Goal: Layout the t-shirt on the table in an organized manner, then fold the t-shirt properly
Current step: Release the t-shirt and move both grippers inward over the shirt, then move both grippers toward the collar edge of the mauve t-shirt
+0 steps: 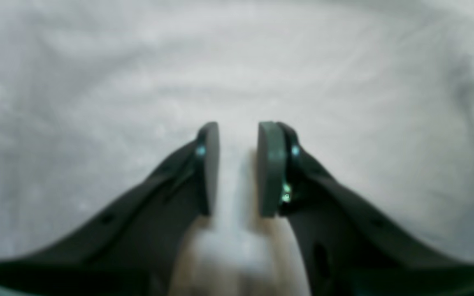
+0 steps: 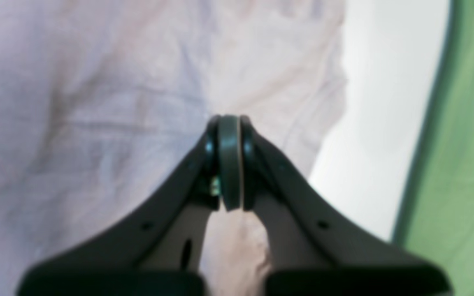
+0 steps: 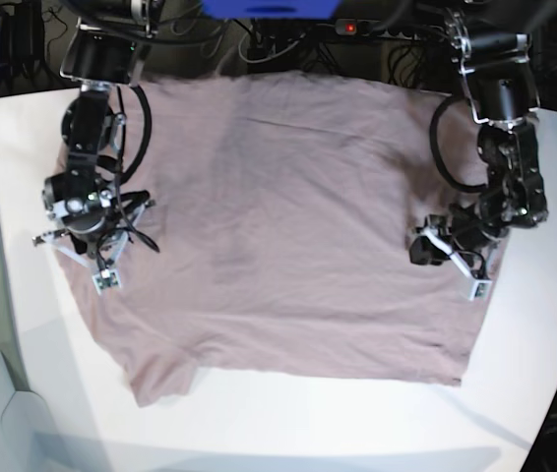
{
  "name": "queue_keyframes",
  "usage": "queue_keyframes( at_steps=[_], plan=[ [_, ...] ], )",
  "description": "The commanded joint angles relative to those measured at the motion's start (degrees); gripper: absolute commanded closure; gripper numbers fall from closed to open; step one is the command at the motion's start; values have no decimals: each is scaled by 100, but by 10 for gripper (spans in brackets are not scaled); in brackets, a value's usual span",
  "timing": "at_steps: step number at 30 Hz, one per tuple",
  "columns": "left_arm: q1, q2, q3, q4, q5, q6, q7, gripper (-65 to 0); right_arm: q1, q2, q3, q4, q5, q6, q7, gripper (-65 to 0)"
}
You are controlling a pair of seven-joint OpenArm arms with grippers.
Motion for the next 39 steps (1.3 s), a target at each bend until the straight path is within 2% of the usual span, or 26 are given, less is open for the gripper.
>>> queue_keyframes(
  at_steps=[1,9,14,19,22,26,29,33,36,39],
  plan=[
    [-144,-120,-37,-44,-31,-13,-190,-162,174,32,-1,-27,-16,22,169,0],
    [-135,-243,-37,-360,-23,-22,-278,-162,570,84,26,-1556,-33,22,925,0],
    [-215,-235,-28,-369,-23,4,-313,-162,1150,462,35,-2734,-33,5,1567,0],
    [-680,-226,7,-975,-14,22,-806,-162,1836,752,35,-3666,-33,-4,1927,0],
    [-1094,-243,7,-1846,-14,-13,-1140,-162,2091,788,35,-3807,-33,-4,2077,0],
    [-1498,-287,16,-2347,-14,-31,-1395,-162,2275,788,26,-3490,-51,-4,2059,0],
    [-1551,-366,-19,-2074,-75,-40,-1157,-162,2055,770,35,-2717,-42,-4,1954,0],
    [-1489,-340,-54,-1099,-84,-40,-392,-162,1695,647,8,-1556,-33,-4,1620,0],
    [-1041,-270,-54,79,-84,-40,408,-161,1264,480,35,-598,-51,-4,1092,0],
    [-513,-41,-107,941,-67,-13,786,-161,781,348,8,-9,-25,5,688,0]
  ],
)
